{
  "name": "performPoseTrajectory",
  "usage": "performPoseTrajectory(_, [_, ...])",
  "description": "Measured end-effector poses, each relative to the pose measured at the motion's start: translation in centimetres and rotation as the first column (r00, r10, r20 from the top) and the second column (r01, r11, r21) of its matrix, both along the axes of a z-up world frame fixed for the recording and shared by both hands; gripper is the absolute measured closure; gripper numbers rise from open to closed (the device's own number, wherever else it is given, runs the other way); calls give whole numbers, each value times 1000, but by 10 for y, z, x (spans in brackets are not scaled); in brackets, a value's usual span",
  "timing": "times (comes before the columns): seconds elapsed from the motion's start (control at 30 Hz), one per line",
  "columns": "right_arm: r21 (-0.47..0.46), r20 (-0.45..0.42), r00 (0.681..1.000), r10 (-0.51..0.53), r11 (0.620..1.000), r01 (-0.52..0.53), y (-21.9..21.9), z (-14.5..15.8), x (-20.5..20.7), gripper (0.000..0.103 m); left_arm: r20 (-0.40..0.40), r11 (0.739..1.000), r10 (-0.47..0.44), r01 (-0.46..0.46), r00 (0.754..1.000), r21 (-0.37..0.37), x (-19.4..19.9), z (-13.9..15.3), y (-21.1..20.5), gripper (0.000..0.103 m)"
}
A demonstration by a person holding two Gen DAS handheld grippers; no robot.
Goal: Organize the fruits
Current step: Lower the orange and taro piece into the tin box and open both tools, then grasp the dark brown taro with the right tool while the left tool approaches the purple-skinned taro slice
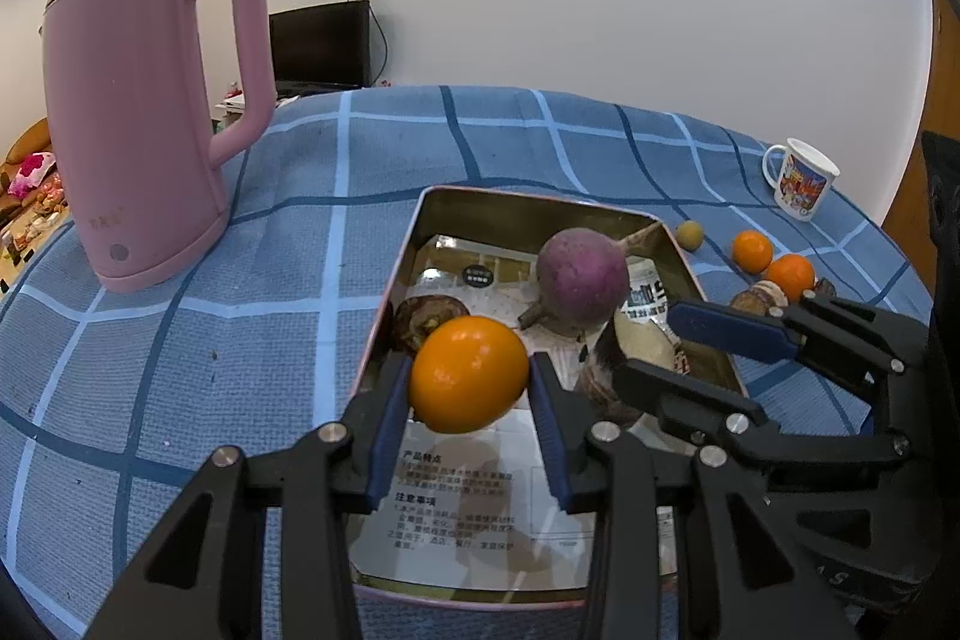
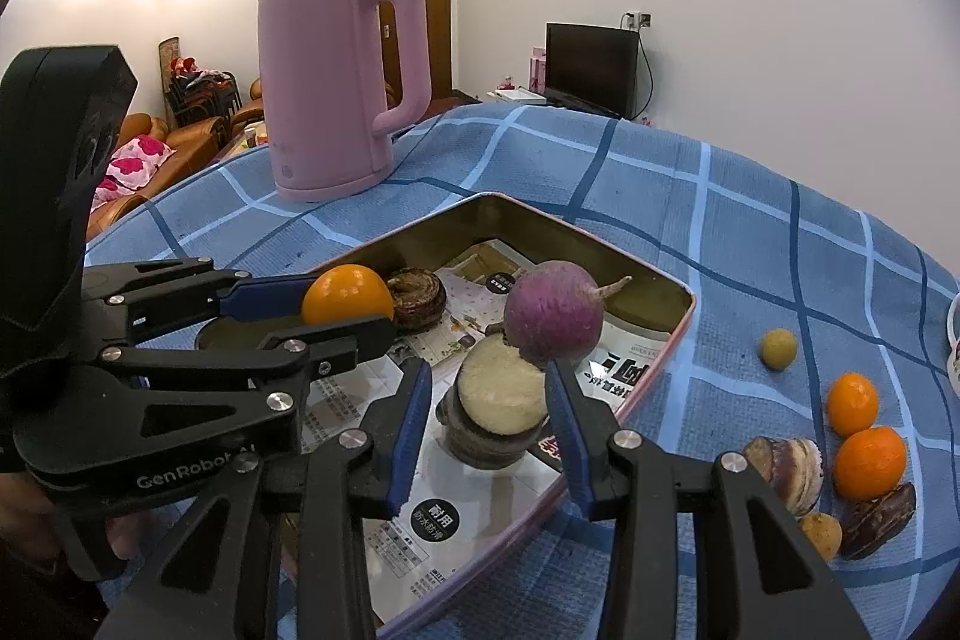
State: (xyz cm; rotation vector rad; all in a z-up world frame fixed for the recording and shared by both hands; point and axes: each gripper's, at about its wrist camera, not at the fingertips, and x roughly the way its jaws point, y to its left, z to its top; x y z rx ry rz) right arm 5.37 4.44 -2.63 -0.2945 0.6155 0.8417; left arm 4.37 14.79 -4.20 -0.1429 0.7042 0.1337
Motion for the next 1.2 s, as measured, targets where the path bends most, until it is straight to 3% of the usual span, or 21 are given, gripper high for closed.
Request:
performPoseTrajectory(0.43, [2, 9, 1000, -13, 1000, 13, -2, 2, -1, 60, 7, 1000, 15, -15, 1000, 25, -2, 2, -1, 62])
performPoseTrajectory(0.53, [7, 8, 1000, -30, 1000, 30, -4, 2, 1, 54, 26, 997, 46, -47, 999, 58, -5, 4, -3, 57])
performPoseTrajectory(0.73, [31, 16, 998, -60, 998, 60, -9, 4, 2, 46, 54, 997, 56, -58, 997, 44, -8, 7, -2, 54])
performPoseTrajectory(1.03, [117, 41, 994, -101, 989, 96, -30, 12, 0, 41, 109, 998, 62, -64, 992, 22, -13, 15, -6, 30])
performPoseTrajectory(1.2, [124, 96, 980, -175, 979, 163, -63, 17, -1, 41, 169, 999, 9, -16, 986, 36, -18, 28, -28, 5])
